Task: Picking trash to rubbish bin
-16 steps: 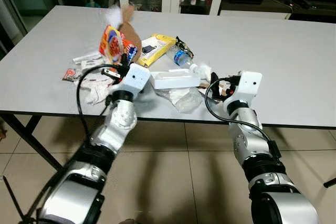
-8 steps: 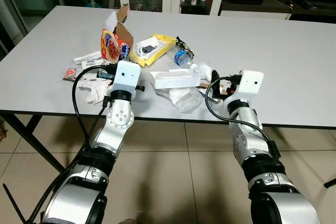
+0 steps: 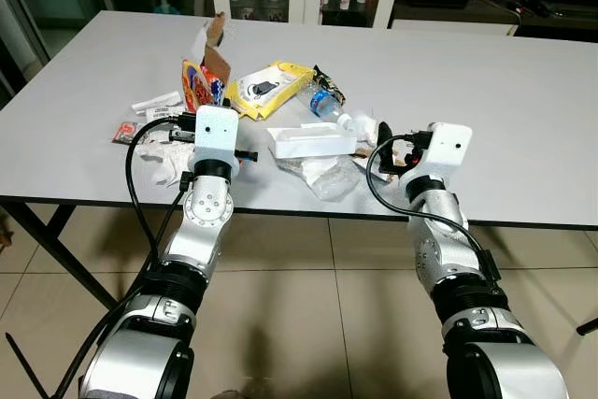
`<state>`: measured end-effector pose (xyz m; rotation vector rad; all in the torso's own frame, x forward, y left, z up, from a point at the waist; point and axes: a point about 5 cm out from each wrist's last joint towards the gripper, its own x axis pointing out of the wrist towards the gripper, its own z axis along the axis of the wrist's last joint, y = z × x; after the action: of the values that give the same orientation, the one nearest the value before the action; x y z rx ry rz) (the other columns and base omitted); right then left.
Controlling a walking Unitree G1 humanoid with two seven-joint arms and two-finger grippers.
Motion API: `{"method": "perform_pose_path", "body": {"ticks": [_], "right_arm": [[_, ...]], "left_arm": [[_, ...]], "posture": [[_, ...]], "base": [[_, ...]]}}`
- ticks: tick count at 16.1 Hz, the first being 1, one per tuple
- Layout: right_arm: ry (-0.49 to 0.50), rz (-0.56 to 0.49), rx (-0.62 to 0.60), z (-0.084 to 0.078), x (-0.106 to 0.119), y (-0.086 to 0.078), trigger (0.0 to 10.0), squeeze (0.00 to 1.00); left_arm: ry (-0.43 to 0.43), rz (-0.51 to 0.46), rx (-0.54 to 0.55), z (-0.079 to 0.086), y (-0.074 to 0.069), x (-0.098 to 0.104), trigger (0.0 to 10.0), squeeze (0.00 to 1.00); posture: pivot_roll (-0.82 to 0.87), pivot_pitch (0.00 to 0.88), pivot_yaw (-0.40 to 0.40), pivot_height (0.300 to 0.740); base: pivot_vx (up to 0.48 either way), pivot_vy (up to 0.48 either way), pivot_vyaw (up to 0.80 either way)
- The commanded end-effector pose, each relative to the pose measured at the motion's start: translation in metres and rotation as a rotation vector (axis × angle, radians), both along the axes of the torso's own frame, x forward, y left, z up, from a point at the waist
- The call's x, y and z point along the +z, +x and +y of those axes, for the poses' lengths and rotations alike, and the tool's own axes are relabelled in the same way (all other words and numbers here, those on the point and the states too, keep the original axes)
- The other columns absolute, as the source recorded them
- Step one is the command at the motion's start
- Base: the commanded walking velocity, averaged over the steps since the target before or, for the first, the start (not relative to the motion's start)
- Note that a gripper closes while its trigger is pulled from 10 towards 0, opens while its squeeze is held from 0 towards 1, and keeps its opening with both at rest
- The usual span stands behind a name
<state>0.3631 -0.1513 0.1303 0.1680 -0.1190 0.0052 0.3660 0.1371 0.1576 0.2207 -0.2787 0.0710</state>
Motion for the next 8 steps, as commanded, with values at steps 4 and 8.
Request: {"method": "perform_pose_path", "body": {"ticks": [4,8], "right_arm": [[-0.003,-0.065,-0.013,-0.0036,0.0171,0.0032,10.0,0.0],[-0.006,-0.068,-0.014,-0.0045,0.0184,0.0033,10.0,0.0]], "left_arm": [[-0.032,0.022,-0.014,0.0026,-0.0026,-0.0068,10.0,0.0],[-0.025,0.01,-0.027,0.002,-0.0035,-0.0049,10.0,0.0]], "posture": [[0.02,0.0,-0.032,0.74],[0.02,0.0,-0.036,0.74]], "base": [[0.0,0.0,0.0],[0.0,0.0,0.0]]}}
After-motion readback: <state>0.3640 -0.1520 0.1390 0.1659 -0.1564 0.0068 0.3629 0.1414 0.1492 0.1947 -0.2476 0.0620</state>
